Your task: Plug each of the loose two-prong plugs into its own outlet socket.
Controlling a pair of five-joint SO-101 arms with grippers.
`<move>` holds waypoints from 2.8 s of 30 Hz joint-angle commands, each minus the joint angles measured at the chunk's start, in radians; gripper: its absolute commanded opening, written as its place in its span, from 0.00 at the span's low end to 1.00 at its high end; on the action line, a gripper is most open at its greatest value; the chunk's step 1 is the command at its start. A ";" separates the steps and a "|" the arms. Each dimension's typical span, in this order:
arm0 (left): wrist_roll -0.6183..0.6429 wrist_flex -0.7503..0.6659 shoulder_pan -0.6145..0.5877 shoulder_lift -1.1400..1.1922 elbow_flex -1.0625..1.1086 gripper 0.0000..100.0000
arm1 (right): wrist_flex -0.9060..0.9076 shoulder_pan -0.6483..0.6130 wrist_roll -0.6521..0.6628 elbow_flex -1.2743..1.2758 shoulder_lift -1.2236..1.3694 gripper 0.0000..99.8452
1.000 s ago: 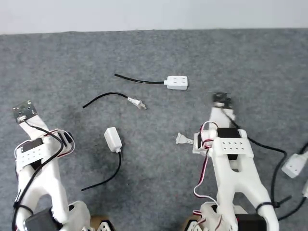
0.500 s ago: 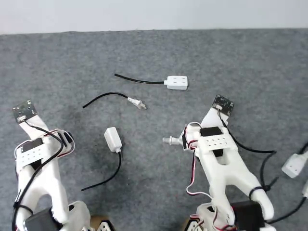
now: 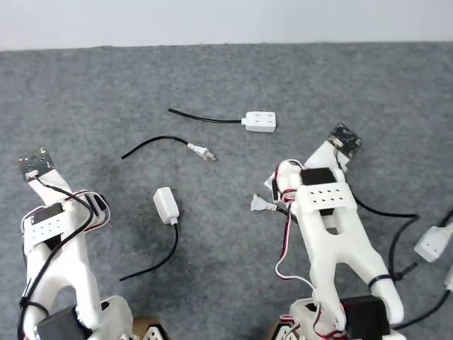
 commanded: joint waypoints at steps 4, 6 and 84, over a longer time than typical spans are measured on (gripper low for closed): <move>-0.009 0.009 0.012 -0.006 -0.047 0.23 | -0.113 -0.036 -0.051 0.023 0.048 0.18; -0.009 0.009 0.012 -0.006 -0.047 0.23 | -0.173 -0.039 -0.078 0.048 0.084 0.22; -0.011 0.009 0.011 -0.014 -0.038 0.23 | -0.189 0.097 -0.115 -0.063 0.269 0.11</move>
